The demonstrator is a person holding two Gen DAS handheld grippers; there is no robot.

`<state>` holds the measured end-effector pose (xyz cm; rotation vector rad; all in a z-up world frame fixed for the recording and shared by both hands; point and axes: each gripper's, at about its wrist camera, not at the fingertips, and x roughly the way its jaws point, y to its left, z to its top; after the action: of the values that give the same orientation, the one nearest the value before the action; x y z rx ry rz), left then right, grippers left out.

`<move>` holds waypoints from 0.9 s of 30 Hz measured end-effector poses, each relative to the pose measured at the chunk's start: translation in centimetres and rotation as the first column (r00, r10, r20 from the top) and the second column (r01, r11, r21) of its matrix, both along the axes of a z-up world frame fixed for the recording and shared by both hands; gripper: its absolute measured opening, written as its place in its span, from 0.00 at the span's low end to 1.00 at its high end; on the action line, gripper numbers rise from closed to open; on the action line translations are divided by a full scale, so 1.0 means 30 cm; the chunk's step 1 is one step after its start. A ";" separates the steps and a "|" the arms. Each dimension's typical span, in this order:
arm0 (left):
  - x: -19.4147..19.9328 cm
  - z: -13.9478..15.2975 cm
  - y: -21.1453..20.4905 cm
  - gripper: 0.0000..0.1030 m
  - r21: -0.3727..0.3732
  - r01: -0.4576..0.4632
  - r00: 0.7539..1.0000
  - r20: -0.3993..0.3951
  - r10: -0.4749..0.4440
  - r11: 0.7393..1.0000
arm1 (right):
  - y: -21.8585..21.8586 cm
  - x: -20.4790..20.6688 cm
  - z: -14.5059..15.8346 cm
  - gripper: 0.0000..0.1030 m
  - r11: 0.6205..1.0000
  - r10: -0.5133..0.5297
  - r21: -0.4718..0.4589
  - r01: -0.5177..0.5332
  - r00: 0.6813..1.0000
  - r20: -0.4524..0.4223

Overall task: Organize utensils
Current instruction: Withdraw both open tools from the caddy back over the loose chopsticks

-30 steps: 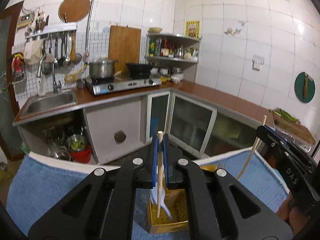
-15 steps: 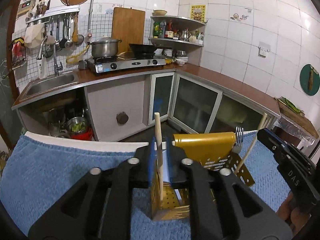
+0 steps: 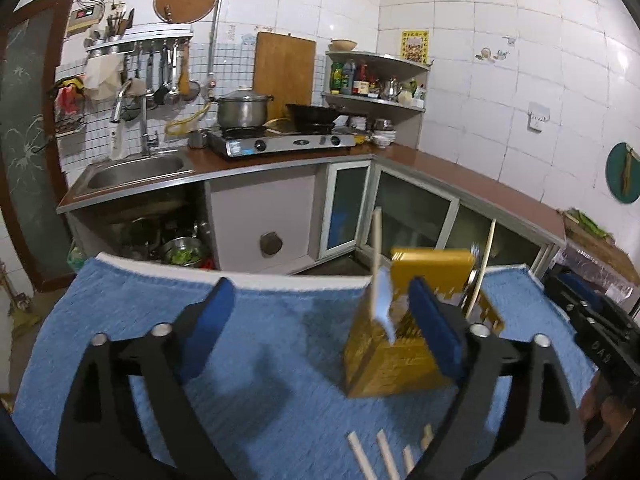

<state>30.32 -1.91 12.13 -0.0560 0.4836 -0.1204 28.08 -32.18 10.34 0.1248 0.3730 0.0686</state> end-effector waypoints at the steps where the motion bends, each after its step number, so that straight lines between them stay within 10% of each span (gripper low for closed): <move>1: -0.025 -0.020 0.016 0.89 0.008 -0.007 1.000 -0.008 0.007 1.000 | 0.003 -0.021 -0.014 0.55 1.000 -0.003 -0.001 0.003 1.000 -0.011; 10: -0.151 -0.212 0.094 0.95 0.047 -0.028 0.989 -0.144 0.034 0.999 | 0.069 -0.174 -0.175 0.85 0.999 -0.018 -0.028 0.016 0.995 -0.101; 27: -0.222 -0.471 0.064 0.95 0.072 0.020 0.907 -0.420 0.012 0.997 | 0.195 -0.183 -0.410 0.86 0.991 -0.026 -0.130 -0.018 0.943 -0.332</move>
<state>23.65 0.00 -2.00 -0.0061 0.9211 -0.0937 22.58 -26.33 -1.97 0.0052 0.7149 0.0184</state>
